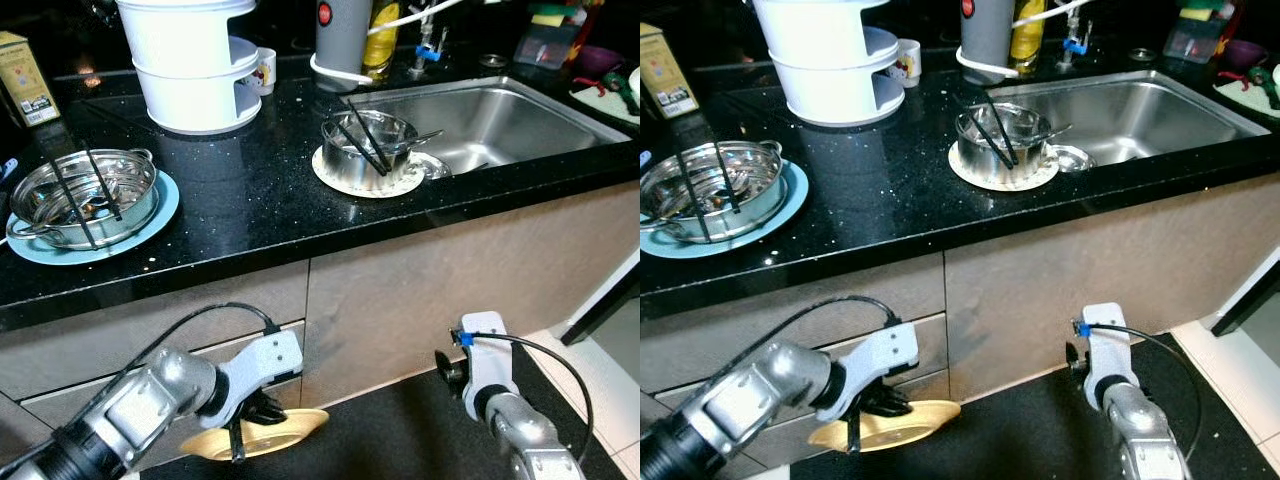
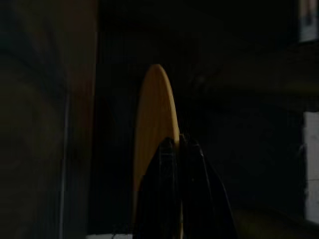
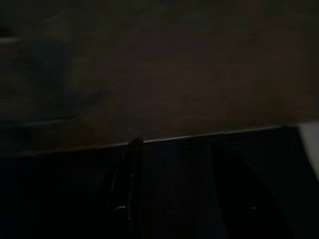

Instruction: Kitchen organization

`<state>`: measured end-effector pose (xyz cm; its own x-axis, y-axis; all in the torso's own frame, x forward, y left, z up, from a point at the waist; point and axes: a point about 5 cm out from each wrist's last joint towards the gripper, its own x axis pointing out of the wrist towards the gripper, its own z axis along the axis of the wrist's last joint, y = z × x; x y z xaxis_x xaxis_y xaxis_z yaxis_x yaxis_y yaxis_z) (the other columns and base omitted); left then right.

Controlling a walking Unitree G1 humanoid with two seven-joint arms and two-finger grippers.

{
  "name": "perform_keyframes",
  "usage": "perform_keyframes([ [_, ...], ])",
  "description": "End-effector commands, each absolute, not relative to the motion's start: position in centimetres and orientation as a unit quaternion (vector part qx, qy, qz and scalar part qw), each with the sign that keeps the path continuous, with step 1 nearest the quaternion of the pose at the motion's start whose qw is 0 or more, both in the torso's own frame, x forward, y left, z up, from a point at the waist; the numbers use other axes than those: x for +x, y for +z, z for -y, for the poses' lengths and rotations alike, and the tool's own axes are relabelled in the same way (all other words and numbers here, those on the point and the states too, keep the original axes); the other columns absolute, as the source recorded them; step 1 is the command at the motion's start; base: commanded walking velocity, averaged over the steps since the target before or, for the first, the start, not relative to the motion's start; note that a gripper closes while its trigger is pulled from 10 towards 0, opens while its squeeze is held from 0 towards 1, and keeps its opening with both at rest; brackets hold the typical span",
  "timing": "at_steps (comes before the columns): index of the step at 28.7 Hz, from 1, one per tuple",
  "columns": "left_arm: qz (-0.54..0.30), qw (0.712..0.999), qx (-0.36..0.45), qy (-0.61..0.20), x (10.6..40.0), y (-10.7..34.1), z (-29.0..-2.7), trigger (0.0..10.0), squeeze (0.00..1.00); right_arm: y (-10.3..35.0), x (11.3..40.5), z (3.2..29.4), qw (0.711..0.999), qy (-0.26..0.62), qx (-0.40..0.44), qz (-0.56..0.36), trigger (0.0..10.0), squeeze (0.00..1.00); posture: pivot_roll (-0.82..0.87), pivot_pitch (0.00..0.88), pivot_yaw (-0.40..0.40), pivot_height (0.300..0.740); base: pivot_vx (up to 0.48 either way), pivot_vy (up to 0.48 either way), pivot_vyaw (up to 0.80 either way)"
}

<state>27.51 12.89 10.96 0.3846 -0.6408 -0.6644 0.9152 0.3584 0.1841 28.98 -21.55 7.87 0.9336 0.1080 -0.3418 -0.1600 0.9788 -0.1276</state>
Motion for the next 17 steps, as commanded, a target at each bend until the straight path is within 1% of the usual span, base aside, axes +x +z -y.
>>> perform_keyframes([
  [1,-0.22,0.799,0.3,-0.473,27.4,10.7,-13.1,0.0,0.0,7.8,28.6,20.9,0.976,0.103,-0.08,-0.172,10.0,0.0,-0.1,0.216,-0.051,0.74,0.0,0.0,0.0],
  [2,-0.207,0.8,0.316,-0.467,27.3,10.5,-13.4,0.0,0.0,8.0,28.6,20.5,0.975,0.123,-0.078,-0.167,10.0,0.29,-0.1,0.216,-0.054,0.74,0.0,0.0,0.0],
  [3,-0.207,0.8,0.316,-0.467,27.3,10.5,-13.4,0.0,0.0,8.0,28.6,20.5,0.975,0.123,-0.078,-0.167,10.0,0.29,-0.1,0.216,-0.054,0.74,0.0,0.0,0.0],
  [4,-0.191,0.801,0.321,-0.468,27.1,10.3,-13.4,0.0,0.0,8.2,28.6,20.1,0.973,0.142,-0.08,-0.161,10.0,0.78,-0.1,0.216,-0.054,0.74,0.0,0.0,0.0],
  [5,-0.163,0.811,0.301,-0.474,26.8,10.3,-13.3,0.0,0.0,8.5,28.5,19.2,0.968,0.186,-0.085,-0.149,10.0,1.0,-0.1,0.218,-0.061,0.74,0.0,0.0,0.0],
  [7,-0.123,0.823,0.27,-0.484,26.1,10.1,-13.1,0.0,0.0,9.1,28.1,17.5,0.952,0.264,-0.09,-0.129,10.0,1.0,-0.1,0.221,-0.064,0.74,0.0,0.0,0.0],
  [9,-0.117,0.825,0.258,-0.49,25.6,9.7,-13.1,0.0,0.0,9.2,27.7,16.2,0.935,0.317,-0.093,-0.13,10.0,1.0,-0.1,0.221,-0.064,0.74,0.0,0.0,0.0],
  [10,-0.119,0.827,0.256,-0.487,25.4,9.4,-13.3,0.0,0.0,9.2,27.4,15.3,0.92,0.355,-0.104,-0.128,10.0,1.0,-0.1,0.221,-0.064,0.74,0.0,0.0,0.0],
  [11,-0.119,0.827,0.256,-0.487,25.4,9.4,-13.3,0.0,0.0,9.2,27.4,15.3,0.92,0.355,-0.104,-0.128,10.0,1.0,-0.1,0.221,-0.064,0.74,0.0,0.0,0.0],
  [14,-0.117,0.83,0.24,-0.49,25.3,9.8,-13.3,0.0,0.0,9.3,27.1,14.0,0.901,0.403,-0.111,-0.119,10.0,1.0,-0.1,0.223,-0.07,0.74,0.0,0.0,0.0],
  [17,-0.105,0.823,0.239,-0.505,25.4,10.2,-13.4,0.0,0.0,9.5,26.6,12.8,0.877,0.452,-0.115,-0.112,10.0,1.0,-0.1,0.225,-0.073,0.74,0.0,0.0,0.0],
])
